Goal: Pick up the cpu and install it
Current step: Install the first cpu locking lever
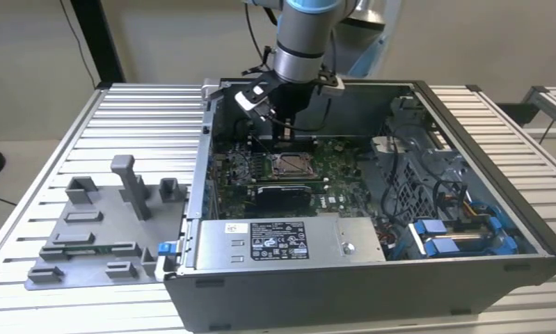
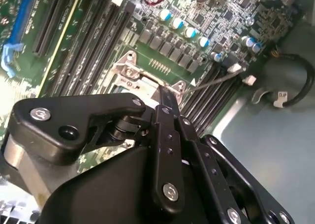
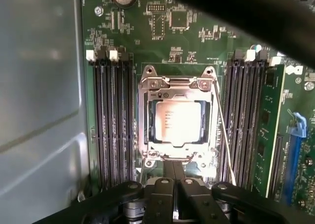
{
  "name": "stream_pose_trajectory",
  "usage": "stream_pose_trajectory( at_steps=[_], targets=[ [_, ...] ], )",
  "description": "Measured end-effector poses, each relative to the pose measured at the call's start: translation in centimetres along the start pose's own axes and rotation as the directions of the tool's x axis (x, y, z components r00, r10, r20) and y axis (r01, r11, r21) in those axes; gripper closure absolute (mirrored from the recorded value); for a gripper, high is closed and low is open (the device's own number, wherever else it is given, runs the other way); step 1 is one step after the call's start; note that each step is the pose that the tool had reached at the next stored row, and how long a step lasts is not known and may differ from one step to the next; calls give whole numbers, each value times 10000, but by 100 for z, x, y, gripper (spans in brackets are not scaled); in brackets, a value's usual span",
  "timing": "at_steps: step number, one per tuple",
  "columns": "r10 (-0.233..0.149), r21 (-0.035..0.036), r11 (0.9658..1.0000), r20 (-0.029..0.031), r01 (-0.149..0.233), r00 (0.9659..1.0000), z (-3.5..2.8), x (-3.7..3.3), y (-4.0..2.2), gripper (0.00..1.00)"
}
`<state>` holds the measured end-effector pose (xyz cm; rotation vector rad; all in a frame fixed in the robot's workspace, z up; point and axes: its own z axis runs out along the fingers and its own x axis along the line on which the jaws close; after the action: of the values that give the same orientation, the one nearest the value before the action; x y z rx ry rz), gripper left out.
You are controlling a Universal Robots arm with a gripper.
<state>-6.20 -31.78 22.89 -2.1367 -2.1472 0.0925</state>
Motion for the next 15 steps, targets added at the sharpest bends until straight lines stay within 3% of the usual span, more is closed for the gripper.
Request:
stream_pose_trajectory(
  at_steps=[4,10,15],
  targets=[
    [-4,-47,10000,-11,4,10000,57,-2,7,100],
    [-3,-51,10000,-13,3,10000,161,-9,19,100],
    [-3,-51,10000,-12,2,10000,192,-15,23,100]
  ],
)
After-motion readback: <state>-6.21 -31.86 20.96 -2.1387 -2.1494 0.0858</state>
